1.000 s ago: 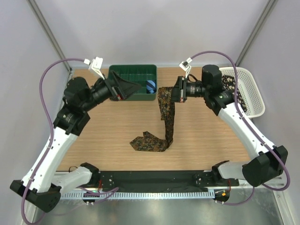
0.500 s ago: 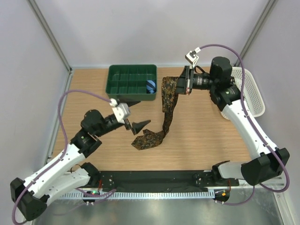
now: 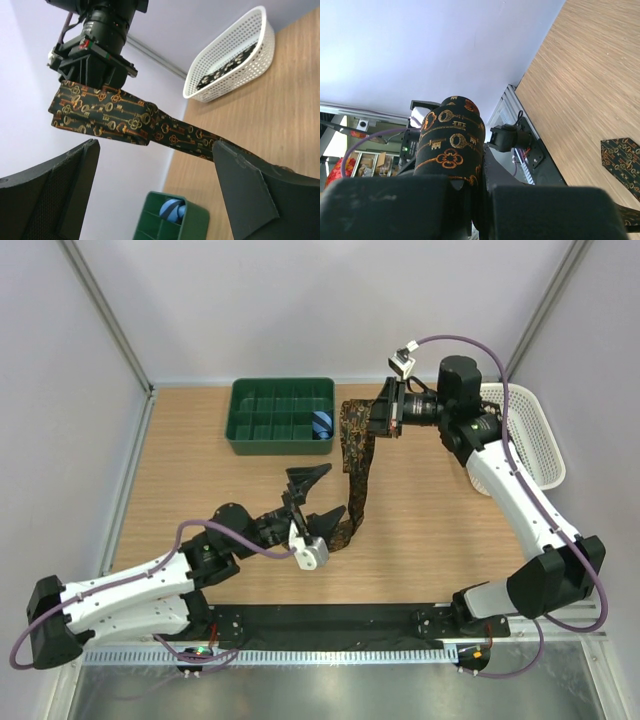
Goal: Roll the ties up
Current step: Flatten the tie
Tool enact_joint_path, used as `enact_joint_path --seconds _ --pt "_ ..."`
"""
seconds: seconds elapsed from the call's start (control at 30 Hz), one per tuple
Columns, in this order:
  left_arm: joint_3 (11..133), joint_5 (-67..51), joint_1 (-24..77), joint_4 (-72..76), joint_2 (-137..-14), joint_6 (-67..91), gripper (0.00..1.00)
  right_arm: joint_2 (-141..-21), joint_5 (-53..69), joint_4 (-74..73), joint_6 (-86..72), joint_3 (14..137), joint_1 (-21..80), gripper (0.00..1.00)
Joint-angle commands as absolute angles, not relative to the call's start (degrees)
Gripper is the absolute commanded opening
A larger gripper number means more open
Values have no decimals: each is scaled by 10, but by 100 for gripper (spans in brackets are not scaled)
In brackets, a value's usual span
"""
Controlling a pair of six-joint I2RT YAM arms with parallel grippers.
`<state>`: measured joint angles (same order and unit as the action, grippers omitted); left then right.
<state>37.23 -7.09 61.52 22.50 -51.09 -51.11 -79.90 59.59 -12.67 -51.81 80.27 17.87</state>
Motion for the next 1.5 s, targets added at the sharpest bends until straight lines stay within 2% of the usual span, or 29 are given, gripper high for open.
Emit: enact_joint_path --seconds 0.0,0.33,0.43,0.47,0.57,0.67,1.07,1.3,1.4,1.43,1.47 --pt "381 -4 638 294 -533 -620 100 -795 599 -124 -539 836 177 1" --pt "417 -37 641 334 -586 -655 99 -788 605 -129 -540 841 178 1" --pt "446 -52 641 317 -605 -657 89 -785 606 -129 -540 840 178 1" --pt "460 -51 641 312 -609 -663 79 -785 607 -129 -540 842 178 1" --pt "472 -52 641 304 -622 -672 61 -784 607 -130 -540 840 178 1" --pt "490 -45 641 278 -630 -689 50 -783 610 -126 -541 838 177 1" --pt "493 -40 641 209 -635 -709 47 -786 619 -100 -560 840 178 1" --pt "494 -4 641 257 -671 -746 48 -784 617 -99 -562 831 177 1" --pt "505 30 641 293 -704 -781 44 -781 617 -92 -568 826 178 1" --pt "507 42 641 326 -721 -789 37 -782 619 -91 -569 826 177 1" --pt "507 51 641 343 -728 -801 33 -782 619 -91 -570 827 178 1"
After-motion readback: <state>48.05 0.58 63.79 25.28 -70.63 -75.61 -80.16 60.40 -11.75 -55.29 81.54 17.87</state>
